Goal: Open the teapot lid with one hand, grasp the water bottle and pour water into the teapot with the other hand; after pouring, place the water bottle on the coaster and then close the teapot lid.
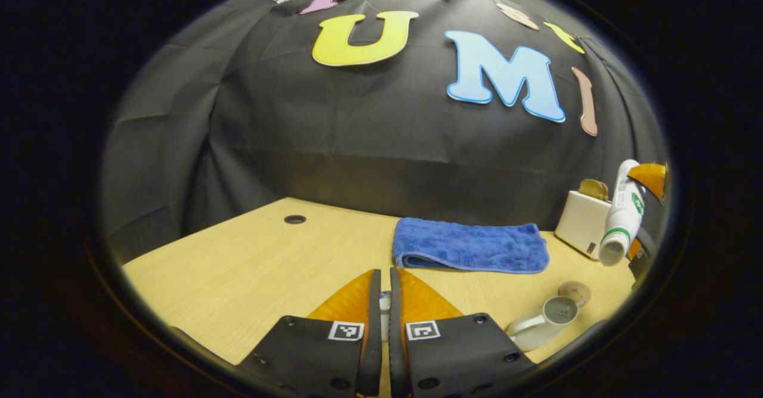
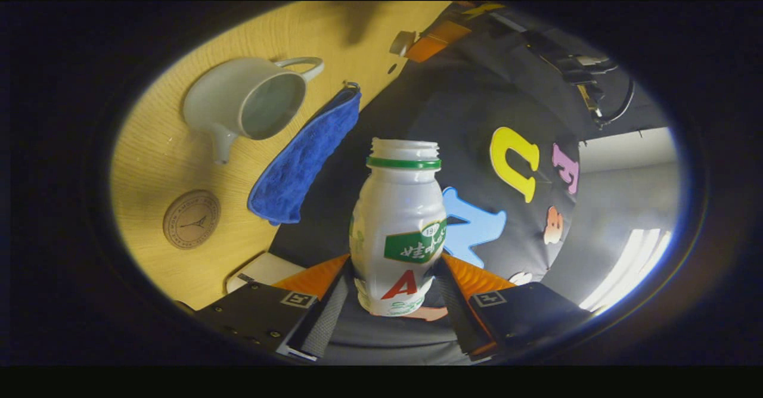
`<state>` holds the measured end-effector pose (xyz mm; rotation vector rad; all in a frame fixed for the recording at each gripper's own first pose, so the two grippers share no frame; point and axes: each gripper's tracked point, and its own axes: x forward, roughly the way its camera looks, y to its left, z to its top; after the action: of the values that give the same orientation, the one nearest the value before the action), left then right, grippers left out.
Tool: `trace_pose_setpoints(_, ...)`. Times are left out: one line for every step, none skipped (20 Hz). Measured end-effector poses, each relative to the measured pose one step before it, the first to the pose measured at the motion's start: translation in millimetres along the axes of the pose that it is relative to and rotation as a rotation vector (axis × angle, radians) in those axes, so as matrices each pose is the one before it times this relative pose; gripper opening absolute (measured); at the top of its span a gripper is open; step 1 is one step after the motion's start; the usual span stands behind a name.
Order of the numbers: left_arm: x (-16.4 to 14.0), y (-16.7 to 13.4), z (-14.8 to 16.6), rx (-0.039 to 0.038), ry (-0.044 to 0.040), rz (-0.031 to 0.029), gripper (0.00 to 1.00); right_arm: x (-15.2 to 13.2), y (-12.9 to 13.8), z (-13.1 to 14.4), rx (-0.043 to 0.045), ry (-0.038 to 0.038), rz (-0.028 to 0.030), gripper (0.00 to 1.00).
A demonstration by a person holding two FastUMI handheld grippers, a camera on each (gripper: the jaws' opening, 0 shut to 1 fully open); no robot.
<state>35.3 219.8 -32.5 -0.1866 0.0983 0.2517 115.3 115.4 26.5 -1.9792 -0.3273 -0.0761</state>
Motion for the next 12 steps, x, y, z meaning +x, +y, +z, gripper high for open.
trace_pose_setpoints(0.06,-0.07,-1.12,0.00131,0.00215,-0.00123,0.12,-1.46,5.11,0.08,0.03072,0.00994,0.01083,0.80)
trace_pose_setpoints(0.12,-0.09,-0.61,0.00224,0.00226,-0.00116,0.12,-1.50,6.07,0.12,0.03165,0.00935,0.01097,0.80)
trace_pose_setpoints(-0.06,0.39,-0.38,0.00299,0.00228,-0.00071,0.12,-2.11,7.20,0.37,0.03363,0.01087,0.01252,0.80)
trace_pose_setpoints(0.16,0.09,-0.10,0.00229,0.00154,-0.00063,0.12,-0.77,5.65,-1.79,0.03961,0.01133,0.01248,0.80)
trace_pose_setpoints(-0.41,0.08,-0.12,0.00153,0.00146,-0.00038,0.12,-1.79,5.45,-1.75,0.04798,0.01367,0.01272,0.80)
trace_pose_setpoints(0.13,-0.09,-0.05,0.00007,0.00088,-0.00015,0.12,-1.51,5.11,-1.82,0.05594,0.01491,0.01329,0.80)
trace_pose_setpoints(-0.24,-0.28,-0.25,-0.00062,0.00147,-0.00188,0.12,-2.64,6.30,-0.64,0.06356,0.01238,0.01859,0.80)
trace_pose_setpoints(0.27,-0.62,-0.56,-0.00227,0.00159,-0.00214,0.12,-1.84,5.49,-1.43,0.06444,0.01472,0.01776,0.80)
trace_pose_setpoints(0.45,-0.92,-1.29,-0.00202,0.00243,-0.00347,0.08,-2.54,4.42,-0.23,0.06250,0.01232,0.01282,0.80)
trace_pose_setpoints(0.47,-0.84,-1.15,-0.00098,0.00329,-0.00251,0.15,-2.27,2.48,-0.26,0.06062,0.01195,0.00671,0.80)
trace_pose_setpoints(-0.01,-0.62,-1.44,0.00117,0.00454,-0.00358,0.12,-2.55,2.31,-1.20,0.05963,0.01490,0.00518,0.80)
trace_pose_setpoints(0.28,-0.74,-1.57,0.00372,0.00482,-0.00294,0.16,-0.17,1.58,-1.42,0.06197,0.01620,0.00569,0.80)
